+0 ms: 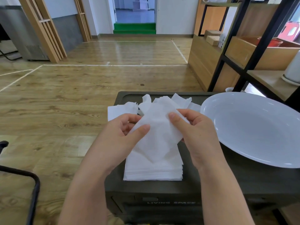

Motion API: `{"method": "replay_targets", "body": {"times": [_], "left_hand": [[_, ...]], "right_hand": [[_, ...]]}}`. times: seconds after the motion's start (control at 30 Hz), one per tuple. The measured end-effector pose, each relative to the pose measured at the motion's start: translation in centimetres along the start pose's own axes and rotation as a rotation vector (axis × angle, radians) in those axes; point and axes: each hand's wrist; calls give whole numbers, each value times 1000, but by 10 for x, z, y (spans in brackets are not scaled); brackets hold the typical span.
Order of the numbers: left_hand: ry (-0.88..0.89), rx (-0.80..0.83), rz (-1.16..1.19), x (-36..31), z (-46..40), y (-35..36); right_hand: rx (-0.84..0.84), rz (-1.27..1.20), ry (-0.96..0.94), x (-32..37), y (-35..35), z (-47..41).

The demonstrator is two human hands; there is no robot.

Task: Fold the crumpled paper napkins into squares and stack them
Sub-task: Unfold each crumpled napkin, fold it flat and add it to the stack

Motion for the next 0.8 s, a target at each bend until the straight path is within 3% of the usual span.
{"method": "replay_targets", "body": {"times": [0.13,0.3,0.53,0.8], "left_hand": [[-82,38,13,8,-3,-4],[-88,-80,123,12,-7,-7],[-98,-165,-280,24,-12,1],[-176,-236,-479,23,-11,4]], "right_hand": [[12,96,71,-2,-1,-1],[170,495,64,0,-12,4],[254,779,98,7,-17,10],[329,896,147,6,-18,8]]}}
Point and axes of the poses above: each hand's wrist, its own z-axis away from the middle knuckle, its own y-axis out of the palm, x = y × z, and after that the axes turned 7 degrees about z, right-handed
